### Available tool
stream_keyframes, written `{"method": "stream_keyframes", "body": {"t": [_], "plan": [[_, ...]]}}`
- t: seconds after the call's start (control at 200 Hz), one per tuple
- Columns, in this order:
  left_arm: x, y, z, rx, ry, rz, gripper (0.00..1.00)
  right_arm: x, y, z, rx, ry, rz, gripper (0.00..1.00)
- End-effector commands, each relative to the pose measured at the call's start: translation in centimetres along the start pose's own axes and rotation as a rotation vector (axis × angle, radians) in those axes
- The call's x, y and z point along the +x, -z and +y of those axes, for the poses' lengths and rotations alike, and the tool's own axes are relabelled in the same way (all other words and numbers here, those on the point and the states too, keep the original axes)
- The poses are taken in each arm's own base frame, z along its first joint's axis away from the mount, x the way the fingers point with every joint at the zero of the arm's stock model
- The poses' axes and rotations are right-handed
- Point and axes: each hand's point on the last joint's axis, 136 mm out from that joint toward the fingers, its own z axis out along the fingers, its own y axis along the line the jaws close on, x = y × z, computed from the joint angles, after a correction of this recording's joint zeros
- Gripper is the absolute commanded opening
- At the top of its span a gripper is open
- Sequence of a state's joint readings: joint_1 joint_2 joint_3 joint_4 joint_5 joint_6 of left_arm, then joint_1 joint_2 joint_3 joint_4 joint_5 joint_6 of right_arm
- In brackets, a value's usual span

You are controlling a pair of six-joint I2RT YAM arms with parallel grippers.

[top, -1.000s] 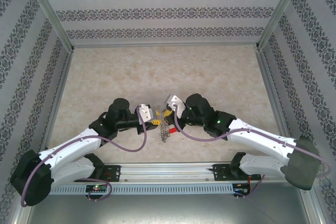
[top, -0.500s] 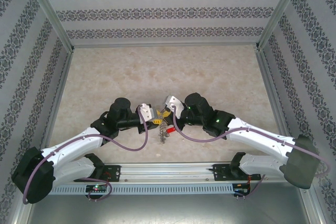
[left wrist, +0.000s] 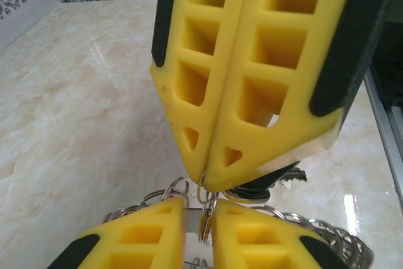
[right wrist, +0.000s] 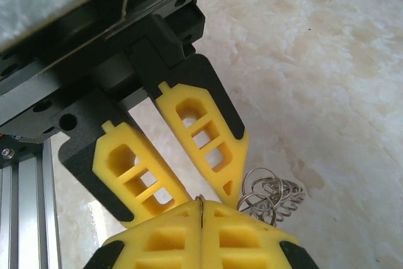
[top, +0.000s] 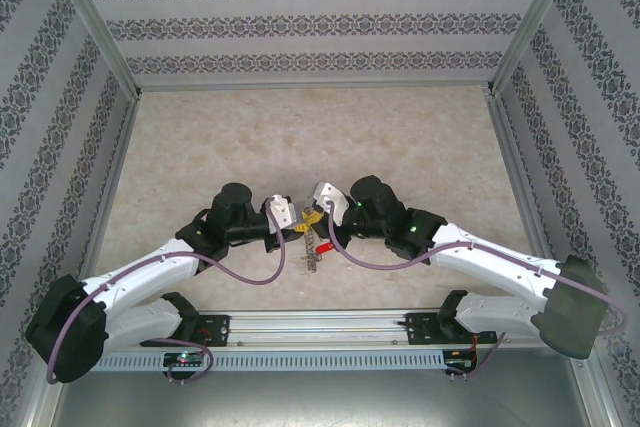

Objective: Put the keys on the keyring

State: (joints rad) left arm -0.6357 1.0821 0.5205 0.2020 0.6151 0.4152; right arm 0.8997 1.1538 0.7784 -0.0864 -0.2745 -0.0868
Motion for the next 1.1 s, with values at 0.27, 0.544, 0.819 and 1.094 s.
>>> {"method": "stream_keyframes", "body": {"t": [0.27,0.544,0.819,1.094], "plan": [[0.0,-0.1,0.2,-0.005,-0.007,0.015,0.0,-0.7,0.3,-1.1,0.074,-0.01,-0.031,0.0],[-0.1,0.0,0.6,-0.047,0.026,-0.019,0.03,0.1,0.6,-2.1,0.11,-0.076,-0.028,0.0],[0.3,-0.3,0.5,-0.016,0.078,0.034,0.3,-1.7,1.4,-1.6,0.075,-0.079,-0.076,0.0],[-0.3,0.1,0.5,-0.012,0.116,0.059,0.35,-2.2,1.7,-2.2,0.091,-0.093,-0.089,0.0]]}}
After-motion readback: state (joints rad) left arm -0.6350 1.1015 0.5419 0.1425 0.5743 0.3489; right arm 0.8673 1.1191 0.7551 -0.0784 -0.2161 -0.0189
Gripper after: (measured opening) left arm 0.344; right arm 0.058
